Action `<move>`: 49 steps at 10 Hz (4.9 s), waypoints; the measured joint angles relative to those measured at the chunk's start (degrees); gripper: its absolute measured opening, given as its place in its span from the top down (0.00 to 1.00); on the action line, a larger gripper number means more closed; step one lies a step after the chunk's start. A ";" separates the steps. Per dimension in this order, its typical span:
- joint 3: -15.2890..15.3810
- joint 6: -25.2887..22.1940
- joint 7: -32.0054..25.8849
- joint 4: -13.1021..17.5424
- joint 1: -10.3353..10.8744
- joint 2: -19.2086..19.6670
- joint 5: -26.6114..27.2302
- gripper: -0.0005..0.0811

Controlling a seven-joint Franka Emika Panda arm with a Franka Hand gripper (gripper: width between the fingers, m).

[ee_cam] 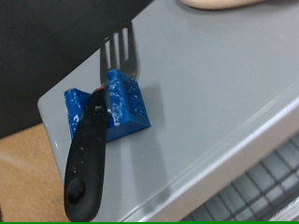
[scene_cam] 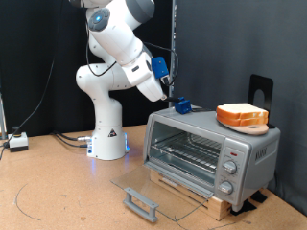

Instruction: Make a piece of toast with the oven

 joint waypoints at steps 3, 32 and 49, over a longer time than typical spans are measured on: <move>1.03 0.17 -13.28 -1.75 2.17 -6.23 0.20 0.00; 30.62 24.92 -7.06 -22.09 0.86 -17.89 4.48 0.00; 28.42 21.02 -8.07 -19.66 0.83 -21.19 10.47 0.51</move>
